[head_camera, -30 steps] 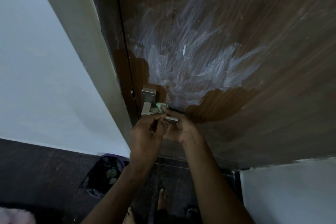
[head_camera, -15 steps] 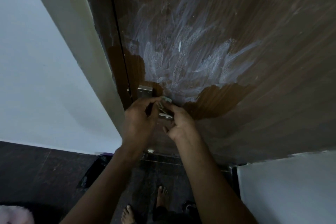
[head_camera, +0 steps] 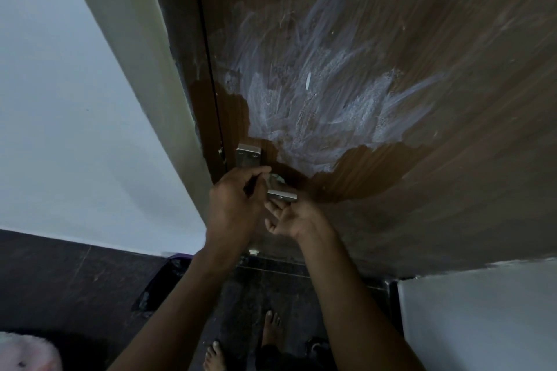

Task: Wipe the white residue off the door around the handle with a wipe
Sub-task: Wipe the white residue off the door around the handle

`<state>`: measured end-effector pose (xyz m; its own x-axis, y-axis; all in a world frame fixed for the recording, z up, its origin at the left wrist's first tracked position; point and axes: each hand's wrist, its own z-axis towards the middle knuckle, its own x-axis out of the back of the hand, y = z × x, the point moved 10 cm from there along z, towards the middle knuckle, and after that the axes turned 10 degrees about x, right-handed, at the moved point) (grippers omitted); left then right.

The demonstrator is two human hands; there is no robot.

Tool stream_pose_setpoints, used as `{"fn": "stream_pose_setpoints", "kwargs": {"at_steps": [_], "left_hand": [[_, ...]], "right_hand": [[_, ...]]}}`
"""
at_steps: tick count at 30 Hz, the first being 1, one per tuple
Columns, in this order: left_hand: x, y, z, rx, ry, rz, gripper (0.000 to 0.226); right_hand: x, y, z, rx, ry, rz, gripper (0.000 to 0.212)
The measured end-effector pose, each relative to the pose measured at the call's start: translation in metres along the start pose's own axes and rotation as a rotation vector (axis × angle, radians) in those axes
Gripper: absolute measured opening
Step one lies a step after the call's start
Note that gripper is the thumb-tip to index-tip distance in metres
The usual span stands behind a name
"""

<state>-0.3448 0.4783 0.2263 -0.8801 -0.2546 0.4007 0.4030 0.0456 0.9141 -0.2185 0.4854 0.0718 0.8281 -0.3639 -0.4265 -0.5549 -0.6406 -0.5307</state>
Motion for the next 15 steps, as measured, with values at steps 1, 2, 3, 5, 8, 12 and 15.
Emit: {"fn": "stream_pose_setpoints", "kwargs": {"at_steps": [1,2,3,5,8,12,15], "left_hand": [[0.001,0.0,0.0,0.003,0.003,0.001,0.026],[0.002,0.0,0.001,0.007,0.005,0.004,0.025],[0.003,-0.001,0.002,0.009,0.007,0.008,0.025],[0.003,-0.001,0.002,0.01,0.01,0.007,0.024],[0.002,0.002,0.002,-0.016,0.007,0.001,0.024],[-0.002,0.01,0.003,-0.071,-0.007,0.053,0.023],[-0.001,0.016,0.004,-0.104,0.02,0.051,0.022]], "right_hand": [[0.004,-0.003,0.0,0.03,0.004,0.007,0.018],[0.009,-0.004,-0.002,0.049,0.007,0.01,0.023],[0.015,-0.006,-0.002,0.083,0.028,0.033,0.018],[0.02,-0.004,-0.003,0.095,0.042,0.052,0.011],[0.024,-0.001,-0.01,0.029,0.099,-0.009,0.017],[0.012,-0.037,-0.036,0.117,0.136,-0.141,0.005],[-0.007,-0.071,-0.061,0.317,0.087,-0.081,0.012]]}}
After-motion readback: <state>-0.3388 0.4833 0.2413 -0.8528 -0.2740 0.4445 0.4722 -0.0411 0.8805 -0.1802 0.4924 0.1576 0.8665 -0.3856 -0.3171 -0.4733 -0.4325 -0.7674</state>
